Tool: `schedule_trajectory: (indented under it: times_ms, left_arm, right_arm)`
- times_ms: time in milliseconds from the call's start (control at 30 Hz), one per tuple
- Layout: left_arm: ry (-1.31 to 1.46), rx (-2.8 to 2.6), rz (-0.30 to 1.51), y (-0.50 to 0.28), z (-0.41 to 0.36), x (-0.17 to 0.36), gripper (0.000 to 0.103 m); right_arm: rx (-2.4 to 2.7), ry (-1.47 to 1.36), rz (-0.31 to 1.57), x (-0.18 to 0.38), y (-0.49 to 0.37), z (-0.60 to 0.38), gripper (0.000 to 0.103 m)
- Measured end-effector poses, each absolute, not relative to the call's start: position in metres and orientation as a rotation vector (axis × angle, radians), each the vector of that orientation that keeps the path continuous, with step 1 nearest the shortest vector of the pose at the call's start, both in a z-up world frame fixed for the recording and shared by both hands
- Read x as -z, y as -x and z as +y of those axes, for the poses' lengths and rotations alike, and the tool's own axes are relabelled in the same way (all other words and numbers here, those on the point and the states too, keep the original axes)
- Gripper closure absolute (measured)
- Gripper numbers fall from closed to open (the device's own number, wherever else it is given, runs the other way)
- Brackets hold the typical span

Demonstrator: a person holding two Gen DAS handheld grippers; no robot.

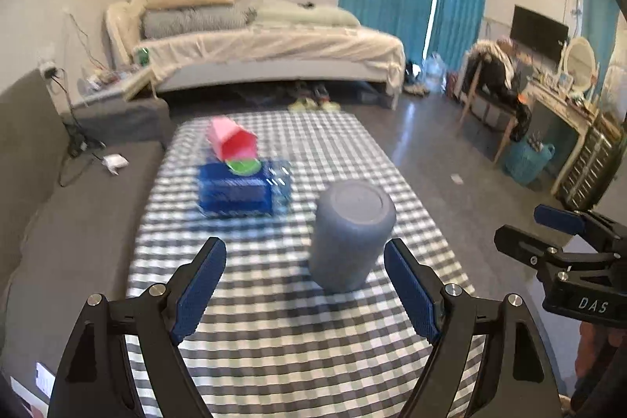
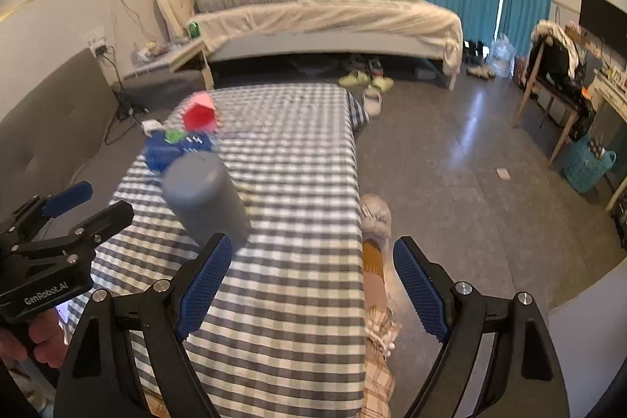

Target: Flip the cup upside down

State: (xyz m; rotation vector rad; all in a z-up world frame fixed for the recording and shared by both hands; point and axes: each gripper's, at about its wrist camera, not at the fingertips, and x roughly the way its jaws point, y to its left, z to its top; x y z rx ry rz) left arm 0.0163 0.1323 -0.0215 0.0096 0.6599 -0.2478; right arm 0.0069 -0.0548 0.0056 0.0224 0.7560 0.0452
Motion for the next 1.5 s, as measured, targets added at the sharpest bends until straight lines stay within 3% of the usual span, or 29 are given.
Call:
schedule_trajectory:
  times_ms: [200,433,600,1500]
  left_arm:
    - [-0.025,0.178,0.521,0.013,0.15,0.005,0.017]
    - [0.005,0.164,0.507,0.034,0.163,0.02,0.016]
    - [0.007,0.166,0.531,0.04,0.166,0.034,0.0]
    - [0.022,0.129,0.559,0.038,0.173,0.042,0.0]
  right_arm:
    - [-0.095,-0.009,0.598,-0.021,0.015,-0.032,0.018]
    - [-0.081,-0.007,0.544,-0.006,0.03,-0.018,0.018]
    - [-0.078,0.0,0.563,0.006,0.033,-0.015,0.0]
    - [-0.068,0.014,0.56,0.005,0.038,-0.017,0.0]
